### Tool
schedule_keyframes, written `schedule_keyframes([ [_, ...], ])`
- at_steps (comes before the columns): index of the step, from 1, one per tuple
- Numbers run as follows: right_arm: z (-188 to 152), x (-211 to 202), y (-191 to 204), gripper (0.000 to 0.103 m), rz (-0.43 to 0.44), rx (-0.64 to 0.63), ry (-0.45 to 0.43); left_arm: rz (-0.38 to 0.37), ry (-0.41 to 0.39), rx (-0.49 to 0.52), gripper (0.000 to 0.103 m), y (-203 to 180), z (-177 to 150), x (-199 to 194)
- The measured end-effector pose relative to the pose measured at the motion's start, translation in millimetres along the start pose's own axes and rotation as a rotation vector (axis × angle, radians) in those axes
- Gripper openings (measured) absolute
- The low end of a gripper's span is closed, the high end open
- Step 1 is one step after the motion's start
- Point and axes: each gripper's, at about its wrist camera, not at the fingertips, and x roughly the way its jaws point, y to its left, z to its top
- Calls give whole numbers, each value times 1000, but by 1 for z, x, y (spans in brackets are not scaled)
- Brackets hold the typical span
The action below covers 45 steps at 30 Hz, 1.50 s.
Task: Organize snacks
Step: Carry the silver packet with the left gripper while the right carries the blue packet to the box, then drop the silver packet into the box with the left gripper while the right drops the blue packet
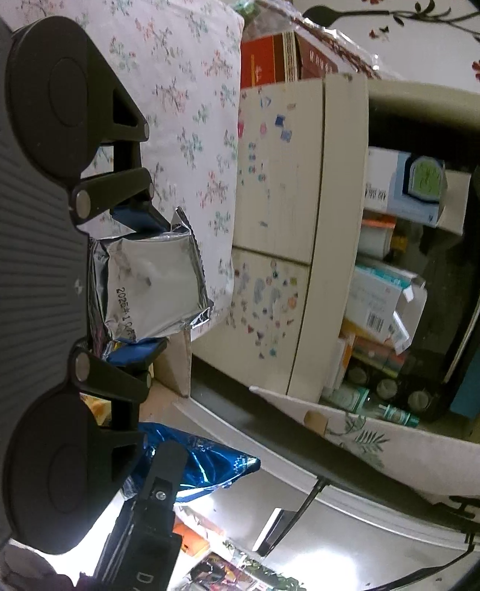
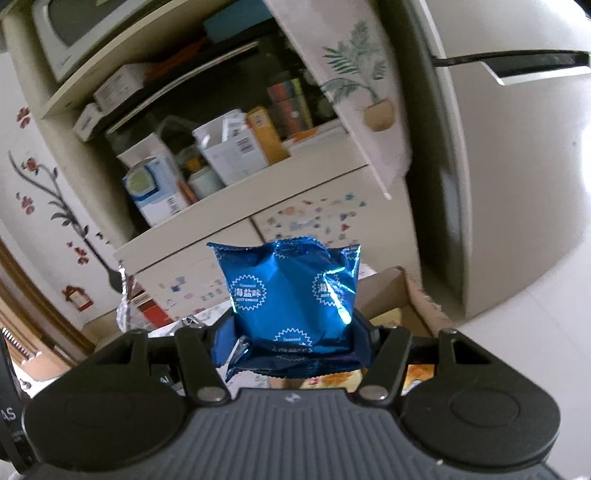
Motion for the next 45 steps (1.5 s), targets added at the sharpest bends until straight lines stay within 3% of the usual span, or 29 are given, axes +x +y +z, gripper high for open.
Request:
schedule_keyframes([
  [14,0,10,-29,63,-56,111,36,-54,35,23,66,-23,7,44],
  [17,0,12,-32,65,-73,126,45,-57,26,33,82,-26,6,47],
  [22,0,11,-37,82,-106,164,33,13,7,58,101,-31,9,41],
  [30,1,5,-33,84,-101,154,24,49,42,53,103,-27,10,28],
  [37,2,-3,-19,86,-111,65,10,112,93,80,103,-25,1,15],
  [45,-18,-24,-15,89,-191,-24,-10,149,116,125,103,-26,-11,-9],
])
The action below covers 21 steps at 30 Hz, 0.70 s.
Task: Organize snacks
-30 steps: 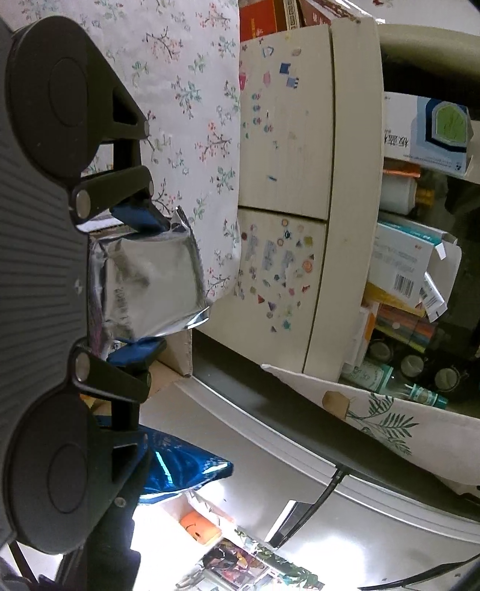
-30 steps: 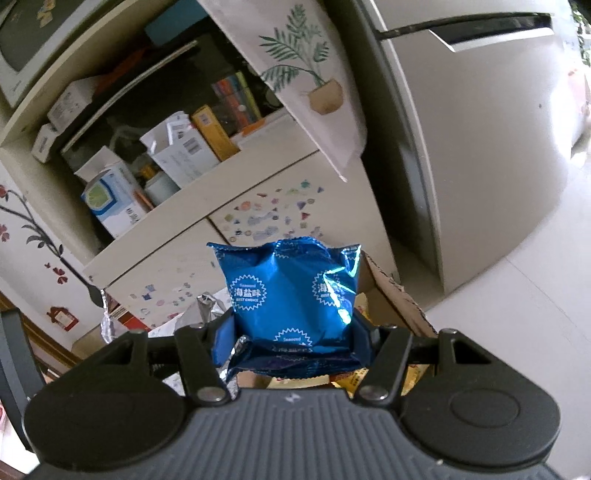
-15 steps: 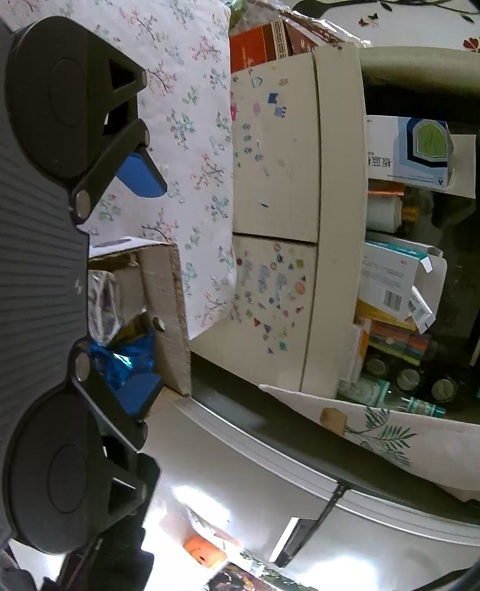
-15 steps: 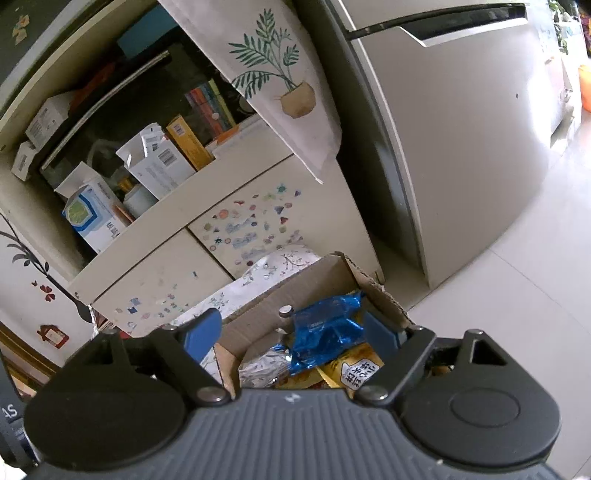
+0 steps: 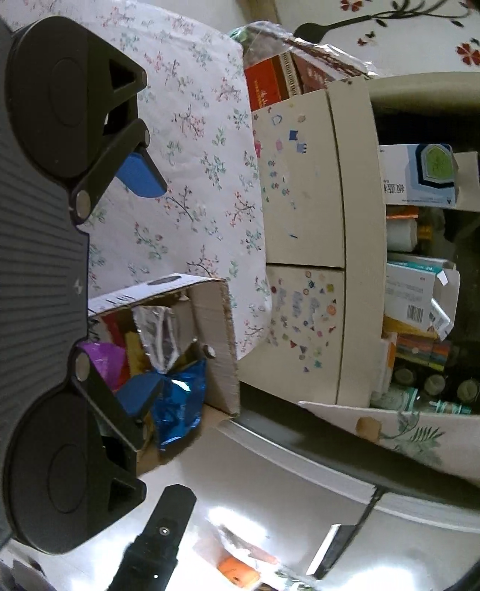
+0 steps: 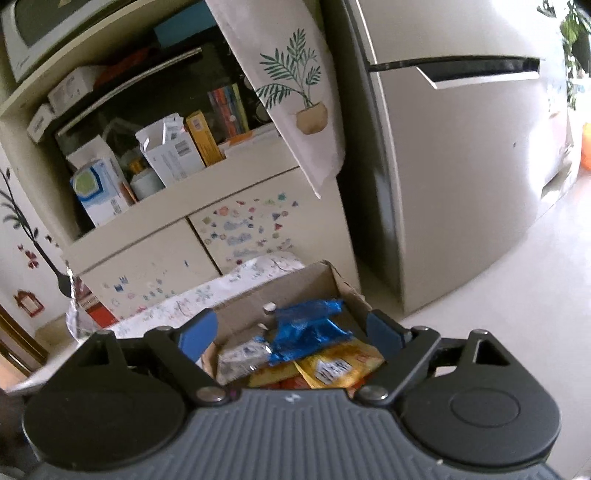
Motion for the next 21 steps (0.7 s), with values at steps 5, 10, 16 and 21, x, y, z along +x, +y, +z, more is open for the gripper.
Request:
schedule_keyframes([
  [5,-19,-13,3,94,-42,-58,-2,-1,25,23,103,-2,-14,-10],
  [10,-36,-23,0,94,-63,-62,25,19,44,41,103,-3,-29,-20],
  [16,-50,-39,1,95,-87,-91,9,34,49,48,103,-1,-43,-34],
  [21,-62,-50,4,95,-102,-94,25,40,54,57,103,0,-56,-45],
])
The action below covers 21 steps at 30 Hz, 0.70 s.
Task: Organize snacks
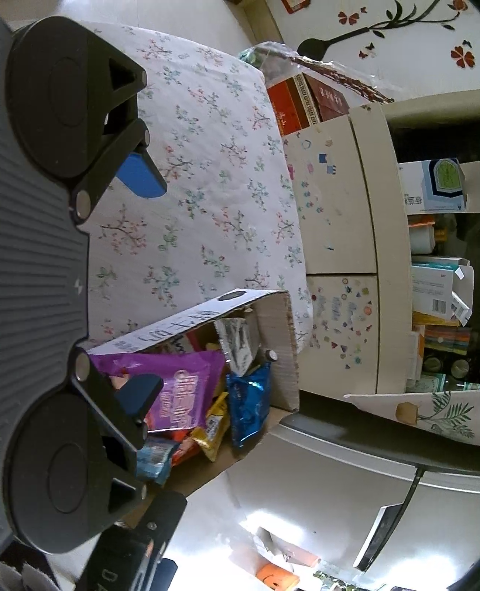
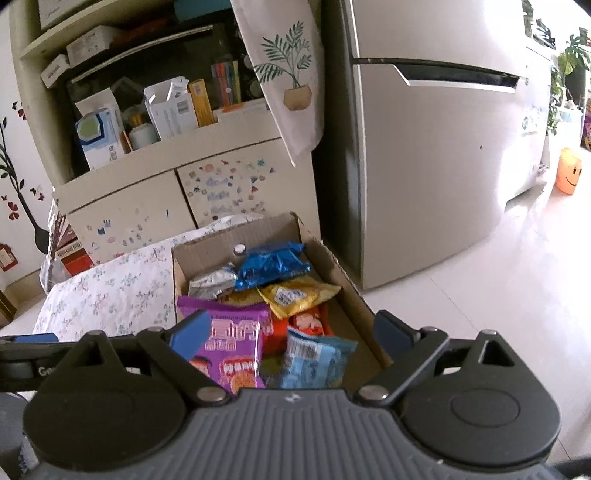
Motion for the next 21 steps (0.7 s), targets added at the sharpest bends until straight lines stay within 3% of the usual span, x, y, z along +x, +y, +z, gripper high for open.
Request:
schedule_keyframes([
  [21,-28,-25,16,95,-76,-74,35,59,5,69,103,0,-29,-19],
])
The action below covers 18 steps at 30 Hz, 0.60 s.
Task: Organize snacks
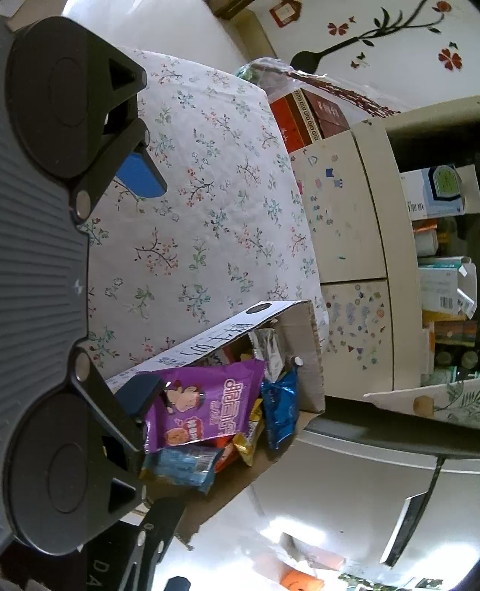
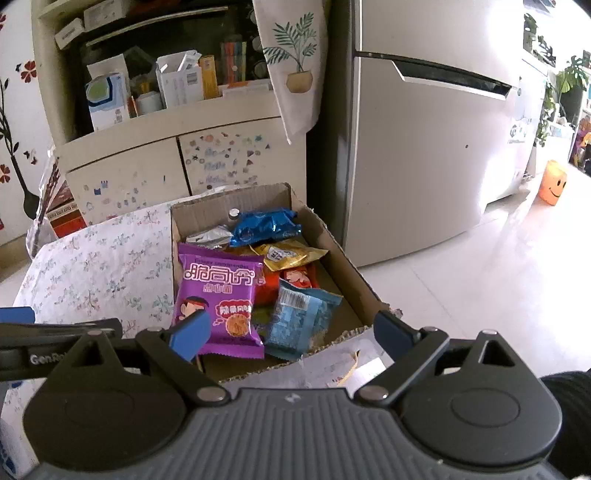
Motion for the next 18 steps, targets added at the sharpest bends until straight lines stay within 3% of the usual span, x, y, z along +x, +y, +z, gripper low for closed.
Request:
schedule_keyframes([
  [18,-6,-5,7,95,-21,-36,0,31,6,38,103,-4,-5,-2],
])
